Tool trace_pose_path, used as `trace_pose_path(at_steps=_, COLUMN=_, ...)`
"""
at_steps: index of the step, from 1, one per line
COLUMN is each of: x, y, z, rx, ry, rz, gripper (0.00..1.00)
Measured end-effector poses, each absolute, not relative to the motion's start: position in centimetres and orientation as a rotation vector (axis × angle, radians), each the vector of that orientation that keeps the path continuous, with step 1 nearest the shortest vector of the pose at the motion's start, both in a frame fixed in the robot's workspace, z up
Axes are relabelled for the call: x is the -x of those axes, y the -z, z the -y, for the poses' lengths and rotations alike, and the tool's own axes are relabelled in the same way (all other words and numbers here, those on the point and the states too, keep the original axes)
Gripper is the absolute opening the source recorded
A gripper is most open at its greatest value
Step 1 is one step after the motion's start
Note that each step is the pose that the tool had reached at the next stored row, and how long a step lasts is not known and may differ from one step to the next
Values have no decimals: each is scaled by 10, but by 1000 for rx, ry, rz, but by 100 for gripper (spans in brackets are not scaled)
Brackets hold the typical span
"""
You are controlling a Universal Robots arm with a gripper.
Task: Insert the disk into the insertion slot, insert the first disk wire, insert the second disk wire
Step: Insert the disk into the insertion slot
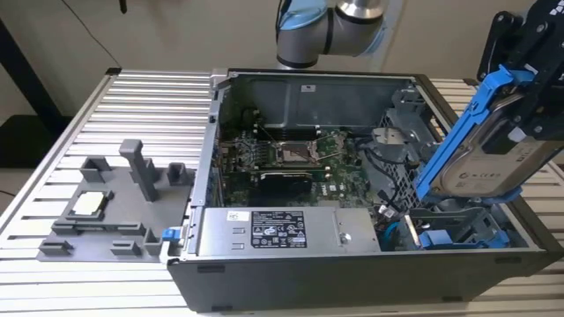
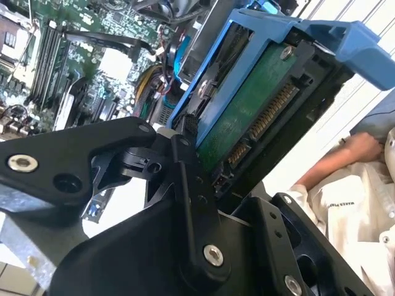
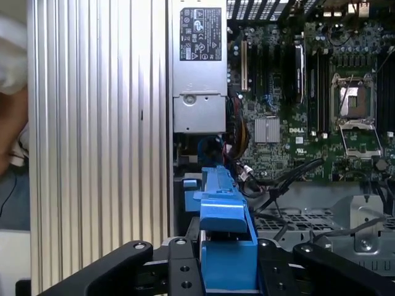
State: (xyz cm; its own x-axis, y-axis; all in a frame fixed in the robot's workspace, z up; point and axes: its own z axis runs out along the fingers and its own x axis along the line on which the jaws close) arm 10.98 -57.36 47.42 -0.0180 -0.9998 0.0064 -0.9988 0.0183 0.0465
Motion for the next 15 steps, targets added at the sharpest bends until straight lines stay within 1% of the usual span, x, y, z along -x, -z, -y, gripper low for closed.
trace_pose_path(at_steps=15, x=-118, y=-460, z=574, rx=-2175, ry=45, rz=2215, gripper=33)
